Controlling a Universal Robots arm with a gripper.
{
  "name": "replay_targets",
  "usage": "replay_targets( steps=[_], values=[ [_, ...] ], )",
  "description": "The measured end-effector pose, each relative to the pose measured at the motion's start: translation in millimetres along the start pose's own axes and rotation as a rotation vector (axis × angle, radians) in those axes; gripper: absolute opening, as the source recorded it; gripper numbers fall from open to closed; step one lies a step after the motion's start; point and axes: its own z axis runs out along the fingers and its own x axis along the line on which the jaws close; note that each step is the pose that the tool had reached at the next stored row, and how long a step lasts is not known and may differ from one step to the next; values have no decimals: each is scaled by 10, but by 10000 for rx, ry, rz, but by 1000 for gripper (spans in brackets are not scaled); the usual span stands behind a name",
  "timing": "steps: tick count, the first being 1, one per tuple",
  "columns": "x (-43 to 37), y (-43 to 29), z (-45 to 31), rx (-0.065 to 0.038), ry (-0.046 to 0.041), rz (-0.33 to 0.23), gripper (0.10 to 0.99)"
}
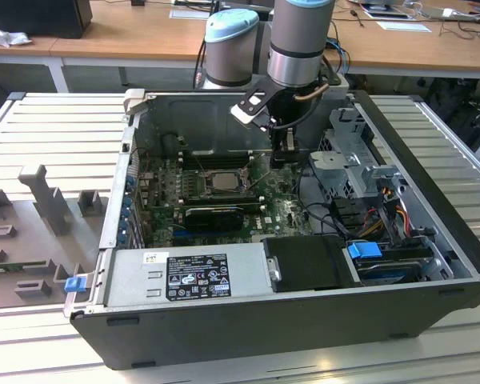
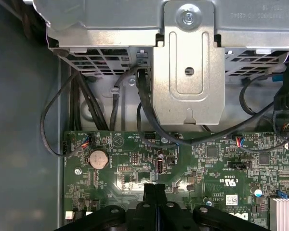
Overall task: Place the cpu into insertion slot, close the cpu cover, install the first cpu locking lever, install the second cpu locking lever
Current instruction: 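Close the cpu cover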
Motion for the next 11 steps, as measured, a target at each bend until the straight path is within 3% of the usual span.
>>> replay_targets(
  steps=[11],
  values=[
    [0, -49, -1, 0, 0, -2, 106]
  ],
)
